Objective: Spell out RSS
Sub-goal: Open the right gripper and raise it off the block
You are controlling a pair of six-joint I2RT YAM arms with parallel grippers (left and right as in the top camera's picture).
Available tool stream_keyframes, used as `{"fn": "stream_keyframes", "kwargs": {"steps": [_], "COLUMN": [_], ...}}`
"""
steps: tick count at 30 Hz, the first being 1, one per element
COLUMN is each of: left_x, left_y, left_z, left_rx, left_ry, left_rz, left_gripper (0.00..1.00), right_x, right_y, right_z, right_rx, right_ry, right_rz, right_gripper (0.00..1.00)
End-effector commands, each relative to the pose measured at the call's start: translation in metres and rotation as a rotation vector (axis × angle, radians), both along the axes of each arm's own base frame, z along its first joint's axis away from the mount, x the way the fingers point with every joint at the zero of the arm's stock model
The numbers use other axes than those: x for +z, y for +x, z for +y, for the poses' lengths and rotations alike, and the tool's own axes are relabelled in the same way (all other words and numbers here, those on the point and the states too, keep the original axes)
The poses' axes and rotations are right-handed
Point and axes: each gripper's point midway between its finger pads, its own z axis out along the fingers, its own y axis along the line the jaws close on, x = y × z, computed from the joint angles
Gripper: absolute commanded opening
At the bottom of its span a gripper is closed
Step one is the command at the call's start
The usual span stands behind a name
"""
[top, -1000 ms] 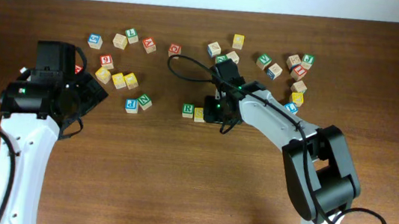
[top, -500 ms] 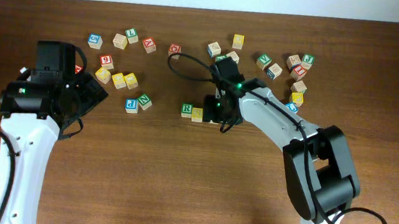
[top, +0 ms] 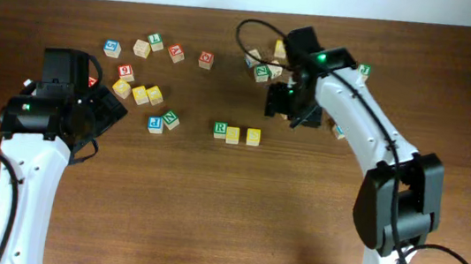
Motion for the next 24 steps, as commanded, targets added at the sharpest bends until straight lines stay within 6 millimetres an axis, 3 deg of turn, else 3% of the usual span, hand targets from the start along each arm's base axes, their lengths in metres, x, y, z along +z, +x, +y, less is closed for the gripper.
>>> {"fn": "stream_keyframes", "kwargs": {"steps": [1,6,16,18,20,22,24], "left_x": [0.002,0.002,0.009,0.006,0.001,-0.008,-0.022], "left_y": [0.000,0.000,0.018,0.021,0.022,0.031,0.043], "left_z": [0.003,0.003,-0.003,-0.026,-0.040,-0.054,-0.076], "left_rx": [-0.007,-0.007,-0.011,-0.104,-0.139,-0.219,-0.325], "left_ry": [0.014,0.013,-0.023,-0.118,-0.154,-0.137,-0.118], "left_rz": [-0.001,-0.001,-0.084,-0.081,-0.065,-0.049,-0.034], "left_gripper": [0.99,0.99,0.99,0.78,0.45,0.29,0.16], "right_x": [0.002,0.001,-0.002,-0.002,-0.003,-0.004,-0.005], "right_y": [0.002,0.008,0.009,0.009,0.008,0.009,0.006], "right_z": [-0.020,-0.045,-0.056,-0.056,-0.056,-0.053,-0.045], "right_rx": [-0.037,-0.085,-0.101,-0.089,-0.088,-0.050,0.003], "right_ry": [-0.028,-0.071,-0.103,-0.104,-0.104,-0.097,-0.061], "right_rz": [0.017,0.009,0.008,0.009,0.011,0.006,0.013], "right_gripper": [0.79,1.00,0.98,0.98,0.99,0.89,0.69]}}
